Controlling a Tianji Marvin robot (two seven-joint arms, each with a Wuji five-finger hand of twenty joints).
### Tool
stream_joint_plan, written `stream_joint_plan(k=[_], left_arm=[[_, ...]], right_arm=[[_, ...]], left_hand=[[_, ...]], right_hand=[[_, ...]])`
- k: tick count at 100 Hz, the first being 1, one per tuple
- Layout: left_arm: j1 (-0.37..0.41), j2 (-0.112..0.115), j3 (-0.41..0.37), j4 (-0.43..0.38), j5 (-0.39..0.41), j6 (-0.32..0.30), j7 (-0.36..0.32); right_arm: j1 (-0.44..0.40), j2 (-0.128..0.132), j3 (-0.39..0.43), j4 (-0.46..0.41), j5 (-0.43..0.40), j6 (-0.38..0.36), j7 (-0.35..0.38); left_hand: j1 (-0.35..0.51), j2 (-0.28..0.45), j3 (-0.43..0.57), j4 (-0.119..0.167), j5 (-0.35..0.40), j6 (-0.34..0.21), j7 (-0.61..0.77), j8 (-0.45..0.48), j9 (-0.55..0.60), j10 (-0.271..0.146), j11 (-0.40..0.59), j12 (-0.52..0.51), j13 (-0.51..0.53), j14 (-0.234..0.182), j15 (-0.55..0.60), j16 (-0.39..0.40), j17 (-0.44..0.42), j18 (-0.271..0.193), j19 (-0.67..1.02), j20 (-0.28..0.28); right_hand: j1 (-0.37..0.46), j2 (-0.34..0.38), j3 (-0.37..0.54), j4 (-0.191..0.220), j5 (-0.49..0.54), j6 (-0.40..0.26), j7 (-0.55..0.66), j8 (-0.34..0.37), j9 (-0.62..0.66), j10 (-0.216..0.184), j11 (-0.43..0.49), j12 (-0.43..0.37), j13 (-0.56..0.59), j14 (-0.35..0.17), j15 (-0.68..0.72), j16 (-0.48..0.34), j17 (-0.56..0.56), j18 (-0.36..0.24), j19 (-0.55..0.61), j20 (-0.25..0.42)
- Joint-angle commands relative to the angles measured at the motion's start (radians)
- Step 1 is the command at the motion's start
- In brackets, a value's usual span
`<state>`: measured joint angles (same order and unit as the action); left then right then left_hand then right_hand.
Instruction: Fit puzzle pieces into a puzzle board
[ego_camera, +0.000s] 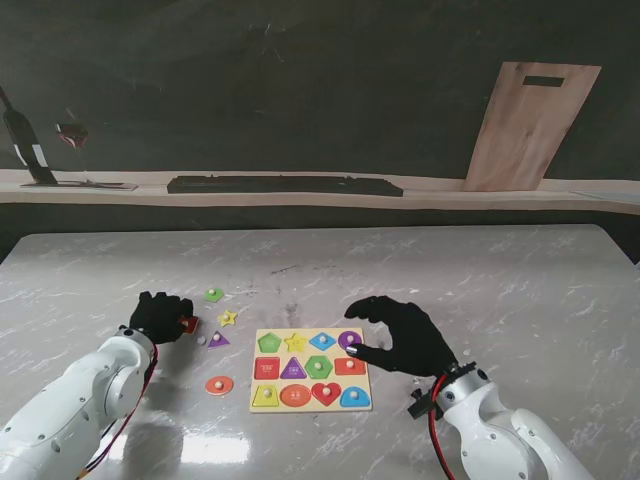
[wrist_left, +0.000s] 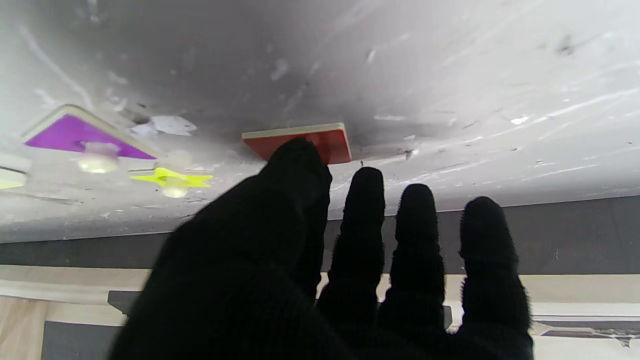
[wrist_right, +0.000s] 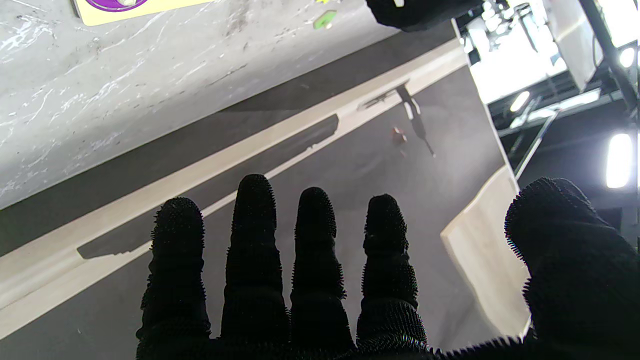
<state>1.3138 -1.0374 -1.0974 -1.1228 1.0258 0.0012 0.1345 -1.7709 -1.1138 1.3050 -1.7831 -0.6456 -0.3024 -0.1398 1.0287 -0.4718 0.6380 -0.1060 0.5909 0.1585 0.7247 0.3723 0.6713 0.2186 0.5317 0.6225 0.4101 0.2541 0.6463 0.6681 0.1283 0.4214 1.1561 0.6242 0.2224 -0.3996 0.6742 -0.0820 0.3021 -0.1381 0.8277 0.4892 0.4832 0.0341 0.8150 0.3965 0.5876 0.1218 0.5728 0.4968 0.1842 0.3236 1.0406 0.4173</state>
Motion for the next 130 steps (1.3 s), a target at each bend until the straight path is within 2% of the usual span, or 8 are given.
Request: stream_joint_plan(k=[1, 20, 46, 56, 69, 92, 112, 130], left_arm=[[-0.002, -0.002, 0.008, 0.007, -0.004, 0.005, -0.004], [-0.01, -0.004, 0.029, 0.024, -0.018, 0.016, -0.002], [-0.015, -0.004, 0.055, 0.042, -0.027, 0.026, -0.006], [-0.017, -0.004, 0.063, 0.051, -0.026, 0.026, 0.007], [-0.017, -0.005, 0.064, 0.054, -0.025, 0.025, 0.015], [-0.008, -0.006, 0.05, 0.04, -0.022, 0.021, 0.021], [0.02, -0.013, 0.01, -0.011, -0.027, 0.023, 0.03], [0.058, -0.013, -0.038, -0.095, -0.016, 0.021, -0.014]], right_arm=[[-0.007, -0.002, -0.002, -0.004, -0.003, 0.001, -0.001], [-0.008, -0.002, -0.002, -0.005, -0.003, 0.003, -0.001], [-0.008, -0.002, -0.002, -0.006, -0.003, 0.006, -0.002], [-0.007, -0.002, -0.001, -0.005, -0.003, 0.006, -0.002], [-0.006, -0.003, -0.002, -0.004, -0.002, 0.007, -0.004], [-0.008, -0.003, -0.001, -0.004, -0.002, 0.008, -0.008], [-0.011, -0.004, 0.002, -0.006, 0.002, 0.008, -0.009], [-0.013, -0.005, 0.004, -0.008, 0.009, 0.005, -0.008]], left_hand=[[0.061, -0.036, -0.027, -0.043, 0.033, -0.019, 0.054, 0.01, 0.044, 0.016, -0.007, 0.043, 0.026, -0.028, 0.019, 0.02, 0.001, -0.058, 0.028, 0.009], [0.083, -0.049, -0.044, -0.039, 0.051, -0.019, 0.145, 0.002, 0.141, 0.02, -0.048, 0.131, 0.071, -0.021, 0.062, 0.04, 0.02, -0.057, 0.045, 0.018], [0.046, -0.065, -0.049, -0.038, 0.082, -0.025, 0.193, 0.01, 0.193, 0.024, -0.028, 0.156, 0.117, -0.009, 0.097, 0.054, 0.049, -0.046, 0.069, 0.03], [0.028, -0.063, -0.043, -0.041, 0.118, -0.026, 0.248, 0.013, 0.253, 0.026, -0.008, 0.163, 0.167, 0.006, 0.131, 0.065, 0.084, -0.022, 0.096, 0.045], [-0.012, -0.102, 0.061, -0.056, 0.13, 0.007, 0.298, 0.012, 0.303, 0.045, 0.021, 0.185, 0.211, 0.022, 0.186, 0.088, 0.117, 0.003, 0.121, 0.072], [-0.086, -0.142, 0.189, -0.045, 0.133, 0.047, 0.334, 0.066, 0.342, 0.057, 0.109, 0.221, 0.272, 0.035, 0.263, 0.137, 0.174, 0.025, 0.174, 0.107], [-0.117, -0.164, 0.244, -0.032, 0.143, 0.063, 0.348, 0.075, 0.368, 0.061, 0.153, 0.217, 0.318, 0.044, 0.297, 0.15, 0.223, 0.042, 0.203, 0.124], [-0.123, -0.166, 0.258, -0.026, 0.145, 0.069, 0.351, 0.073, 0.371, 0.064, 0.162, 0.216, 0.325, 0.048, 0.304, 0.151, 0.233, 0.047, 0.208, 0.127]], right_hand=[[-0.005, 0.019, -0.019, 0.04, 0.002, -0.019, -0.001, 0.009, 0.022, -0.023, 0.005, 0.01, -0.005, -0.023, 0.015, 0.008, -0.012, -0.004, 0.011, 0.014], [-0.006, 0.019, -0.019, 0.04, 0.0, -0.02, -0.001, 0.009, 0.022, -0.022, 0.005, 0.009, -0.006, -0.023, 0.015, 0.008, -0.012, -0.004, 0.011, 0.014], [-0.004, 0.02, -0.019, 0.04, -0.001, -0.021, -0.002, 0.009, 0.021, -0.022, 0.005, 0.01, -0.006, -0.022, 0.015, 0.008, -0.012, -0.005, 0.011, 0.014], [-0.003, 0.022, -0.019, 0.04, 0.001, -0.019, -0.001, 0.009, 0.021, -0.022, 0.005, 0.01, -0.006, -0.023, 0.015, 0.008, -0.012, -0.005, 0.011, 0.014], [-0.001, 0.023, -0.021, 0.041, 0.002, -0.019, -0.002, 0.009, 0.021, -0.022, 0.006, 0.01, -0.006, -0.023, 0.016, 0.008, -0.012, -0.005, 0.011, 0.015], [0.002, 0.027, -0.023, 0.041, 0.002, -0.02, -0.002, 0.009, 0.021, -0.022, 0.006, 0.01, -0.006, -0.023, 0.016, 0.008, -0.011, -0.004, 0.012, 0.015], [0.004, 0.029, -0.024, 0.042, 0.0, -0.02, -0.002, 0.009, 0.022, -0.022, 0.006, 0.01, -0.007, -0.024, 0.016, 0.008, -0.012, -0.006, 0.012, 0.015], [0.006, 0.031, -0.026, 0.043, 0.004, -0.02, 0.001, 0.009, 0.022, -0.021, 0.007, 0.01, -0.007, -0.022, 0.016, 0.008, -0.012, -0.006, 0.012, 0.015]])
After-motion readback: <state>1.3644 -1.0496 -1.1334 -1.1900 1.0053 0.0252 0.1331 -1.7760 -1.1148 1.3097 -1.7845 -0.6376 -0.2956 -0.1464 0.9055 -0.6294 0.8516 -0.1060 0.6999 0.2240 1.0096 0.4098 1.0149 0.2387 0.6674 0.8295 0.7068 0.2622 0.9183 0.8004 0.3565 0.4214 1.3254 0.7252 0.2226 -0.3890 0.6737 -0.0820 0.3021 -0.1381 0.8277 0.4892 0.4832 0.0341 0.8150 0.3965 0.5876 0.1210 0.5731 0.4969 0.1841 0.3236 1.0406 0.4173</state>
